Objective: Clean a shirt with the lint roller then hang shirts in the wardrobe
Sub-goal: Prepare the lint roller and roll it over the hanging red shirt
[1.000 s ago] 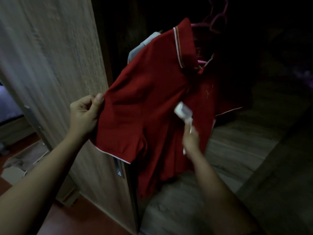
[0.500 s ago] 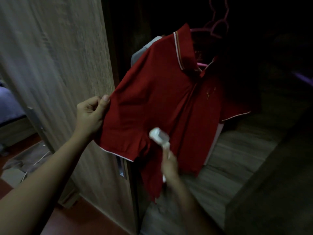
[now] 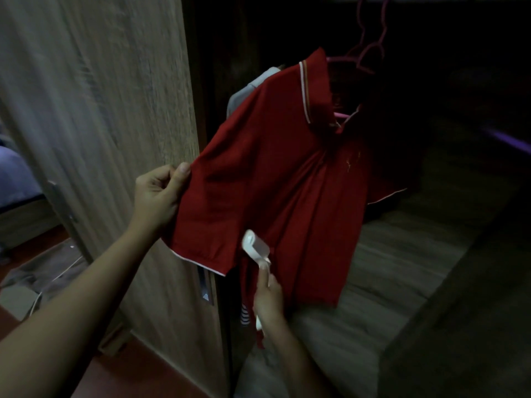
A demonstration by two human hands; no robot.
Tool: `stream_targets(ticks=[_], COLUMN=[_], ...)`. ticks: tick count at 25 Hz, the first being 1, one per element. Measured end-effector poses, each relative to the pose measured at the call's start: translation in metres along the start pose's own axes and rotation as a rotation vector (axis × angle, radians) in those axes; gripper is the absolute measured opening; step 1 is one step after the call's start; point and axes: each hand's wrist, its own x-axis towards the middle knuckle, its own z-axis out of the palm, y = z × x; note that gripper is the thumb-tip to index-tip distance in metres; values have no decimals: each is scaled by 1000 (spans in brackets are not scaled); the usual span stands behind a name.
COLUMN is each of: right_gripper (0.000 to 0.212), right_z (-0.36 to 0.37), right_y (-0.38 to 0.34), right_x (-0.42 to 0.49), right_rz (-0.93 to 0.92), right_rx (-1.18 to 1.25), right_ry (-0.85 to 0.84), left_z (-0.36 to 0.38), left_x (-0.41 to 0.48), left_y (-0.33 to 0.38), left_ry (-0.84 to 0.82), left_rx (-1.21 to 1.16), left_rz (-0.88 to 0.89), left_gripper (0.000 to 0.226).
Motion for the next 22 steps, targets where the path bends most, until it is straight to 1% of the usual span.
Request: stream_targets(ticks=[1, 3, 5, 7, 9, 11, 13, 14, 15, 16, 18, 19, 20, 21, 22], right_gripper=[50, 54, 45, 42, 43, 41, 37, 38, 40, 42, 43, 41, 41, 41, 41], right_z=[4, -7, -33, -51, -43, -12, 19, 28, 32, 29, 12, -2, -17, -27, -34], right_y=[7, -24, -80, -124, -129, -98, -58, -45, -40, -47, -85, -110, -134, -149, -156], right_x=[4, 24, 58, 80, 74, 43, 1, -13, -14, -7, 29, 47, 58, 64, 63], right_rz=[-39, -140, -248, -281, -285, -263, -225, -218, -239, -277, -309, -302, -271, -241, -225], right_rx=[-66, -54, -18, 77, 107, 69, 85, 87, 53, -12, -97, -89, -22, 70, 164], right_ry=[36, 121, 244, 309, 280, 187, 62, 3, -22, -6, 119, 199, 248, 256, 227], left_z=[0, -2, -1, 1, 1, 1, 1, 0, 0, 0, -1, 0, 0, 0, 0], left_x=[0, -1, 0, 0, -1, -1, -1, -1, -1, 0, 0, 0, 0, -1, -1], left_y=[2, 4, 8, 7, 6, 6, 6, 6, 5, 5, 6, 6, 6, 5, 5], left_ry=[8, -8, -8, -8, -4, -9, -16, -17, -21, -24, -25, -21, -18, -17, -17], left_rx=[10, 32, 36, 38, 34, 9, -10, -14, -17, -18, -10, -1, 2, -2, -9], left_rz=[-18, -26, -38, -61, -74, -84, -86, -81, -79, -84, -81, -74, -74, -81, -86], left_gripper=[62, 58, 48, 43, 42, 42, 42, 41, 41, 41, 42, 43, 43, 44, 45])
